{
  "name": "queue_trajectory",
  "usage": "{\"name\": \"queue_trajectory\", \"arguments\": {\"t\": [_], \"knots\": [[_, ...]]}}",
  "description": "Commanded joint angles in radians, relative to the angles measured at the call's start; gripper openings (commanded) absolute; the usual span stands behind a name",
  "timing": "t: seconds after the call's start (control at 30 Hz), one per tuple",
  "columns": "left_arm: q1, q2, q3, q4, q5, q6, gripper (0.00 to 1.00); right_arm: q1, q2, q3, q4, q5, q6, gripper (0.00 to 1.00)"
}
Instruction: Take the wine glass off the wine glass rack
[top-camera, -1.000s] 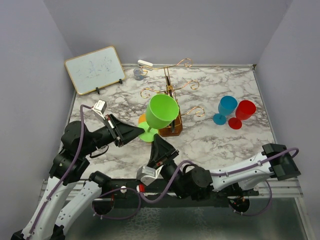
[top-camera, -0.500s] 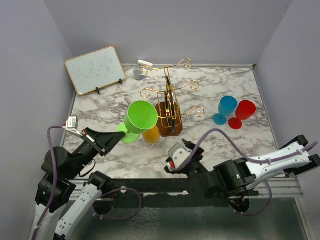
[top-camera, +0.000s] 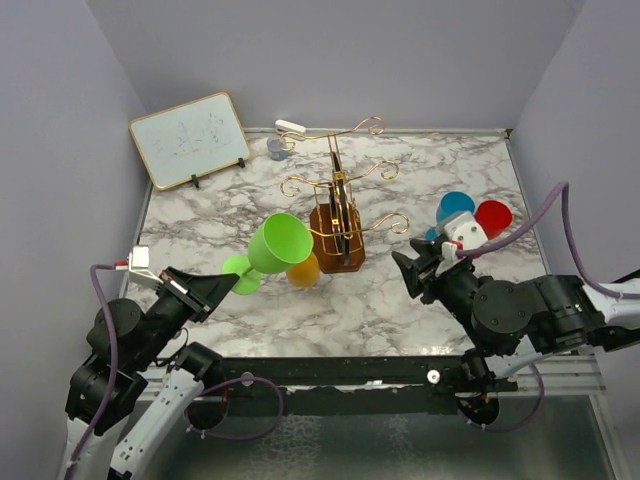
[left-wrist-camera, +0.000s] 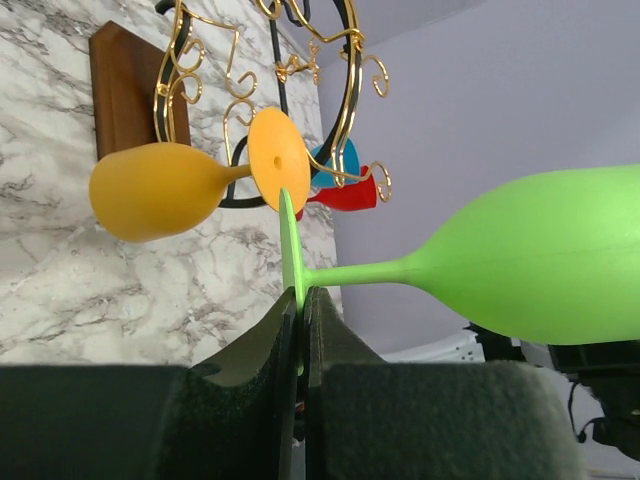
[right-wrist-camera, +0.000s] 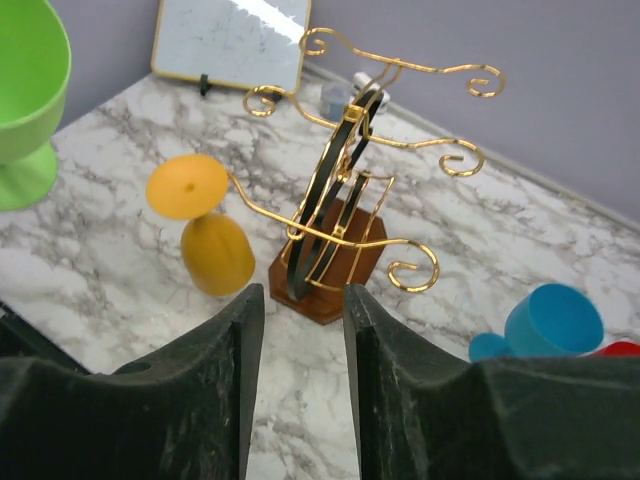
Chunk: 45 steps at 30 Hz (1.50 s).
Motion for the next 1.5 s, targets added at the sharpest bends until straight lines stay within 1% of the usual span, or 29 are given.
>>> {"name": "queue_trajectory", "arguments": {"t": [0.0, 0.1, 0.13, 0.2, 0.23, 0.3, 0.43, 0.47, 0.53, 0.6, 0.67, 0.7, 0.73, 0.77, 0.8, 0.83, 0.87, 0.9, 0.93, 0.97, 1.0, 1.03, 1.07, 1.13, 1.17, 1.27, 1.47], "knots": [[0.002, 0.015, 0.071, -0.049, -0.050, 0.066, 0.00, -0.042, 0.133, 0.049, 0.176, 0.052, -0.241, 0.41], [0.002, 0.018, 0.099, -0.078, -0.064, 0.082, 0.00, -0.157, 0.225, 0.115, 0.190, -0.018, -0.290, 0.56], [0.001, 0.016, 0.103, -0.083, -0.067, 0.085, 0.00, -0.196, 0.254, 0.127, 0.231, -0.030, -0.343, 0.59], [0.002, 0.007, 0.108, -0.099, -0.070, 0.085, 0.00, -0.268, 0.302, 0.141, 0.375, -0.033, -0.494, 0.65], [0.002, 0.002, 0.110, -0.107, -0.073, 0.084, 0.00, -0.310, 0.327, 0.164, 0.441, -0.047, -0.559, 0.66], [0.002, -0.010, 0.113, -0.127, -0.082, 0.081, 0.00, -0.408, 0.379, 0.260, 0.461, -0.125, -0.586, 0.66], [0.002, -0.033, 0.111, -0.147, -0.084, 0.066, 0.00, -0.600, 0.499, 0.501, 0.362, -0.271, -0.526, 0.66], [0.002, -0.037, 0.109, -0.148, -0.084, 0.064, 0.00, -0.641, 0.535, 0.566, 0.317, -0.312, -0.496, 0.66], [0.002, -0.042, 0.103, -0.145, -0.079, 0.061, 0.00, -0.734, 0.625, 0.707, 0.174, -0.423, -0.407, 0.66], [0.002, -0.037, 0.097, -0.129, -0.070, 0.067, 0.00, -0.852, 0.709, 0.863, -0.010, -0.618, -0.281, 0.66], [0.002, -0.022, 0.090, -0.100, -0.056, 0.085, 0.00, -0.993, 0.730, 0.914, -0.134, -0.946, -0.119, 0.64], [0.002, -0.010, 0.090, -0.079, -0.046, 0.100, 0.00, -1.081, 0.730, 0.910, -0.180, -1.184, -0.057, 0.62], [0.002, 0.005, 0.088, -0.060, -0.033, 0.125, 0.00, -1.157, 0.715, 0.878, -0.212, -1.405, -0.005, 0.56], [0.002, 0.026, 0.088, -0.037, -0.019, 0.144, 0.00, -1.200, 0.684, 0.820, -0.200, -1.563, 0.023, 0.43], [0.002, 0.047, 0.087, -0.012, -0.003, 0.164, 0.00, -1.209, 0.634, 0.704, -0.159, -1.680, 0.029, 0.30], [0.002, 0.071, 0.085, 0.015, 0.016, 0.184, 0.00, -1.211, 0.563, 0.593, -0.092, -1.756, 0.053, 0.16], [0.002, 0.095, 0.082, 0.045, 0.035, 0.198, 0.00, -1.210, 0.493, 0.492, -0.027, -1.807, 0.080, 0.09], [0.002, 0.119, 0.076, 0.074, 0.059, 0.213, 0.00, -1.210, 0.422, 0.415, 0.011, -1.826, 0.098, 0.05], [0.002, 0.143, 0.068, 0.108, 0.083, 0.226, 0.00, -1.209, 0.370, 0.368, 0.015, -1.819, 0.097, 0.03], [0.002, 0.166, 0.060, 0.139, 0.109, 0.237, 0.00, -1.210, 0.328, 0.336, 0.003, -1.806, 0.087, 0.03], [0.002, 0.188, 0.053, 0.175, 0.136, 0.249, 0.00, -1.209, 0.291, 0.316, -0.015, -1.800, 0.074, 0.07], [0.003, 0.215, 0.048, 0.204, 0.162, 0.259, 0.00, -1.209, 0.264, 0.297, -0.032, -1.794, 0.065, 0.21], [0.003, 0.240, 0.044, 0.229, 0.188, 0.270, 0.00, -1.209, 0.238, 0.281, -0.049, -1.801, 0.060, 0.29], [0.003, 0.297, 0.043, 0.271, 0.241, 0.291, 0.00, -1.209, 0.203, 0.261, -0.084, -1.816, 0.043, 0.43], [0.003, 0.321, 0.046, 0.285, 0.259, 0.304, 0.00, -1.209, 0.188, 0.258, -0.099, -1.805, 0.038, 0.46], [0.003, 0.375, 0.058, 0.306, 0.287, 0.326, 0.00, -1.209, 0.160, 0.258, -0.114, -1.770, 0.029, 0.48], [0.003, 0.416, 0.094, 0.326, 0.310, 0.328, 0.00, -1.209, 0.173, 0.248, -0.090, -1.808, 0.037, 0.48]]}}
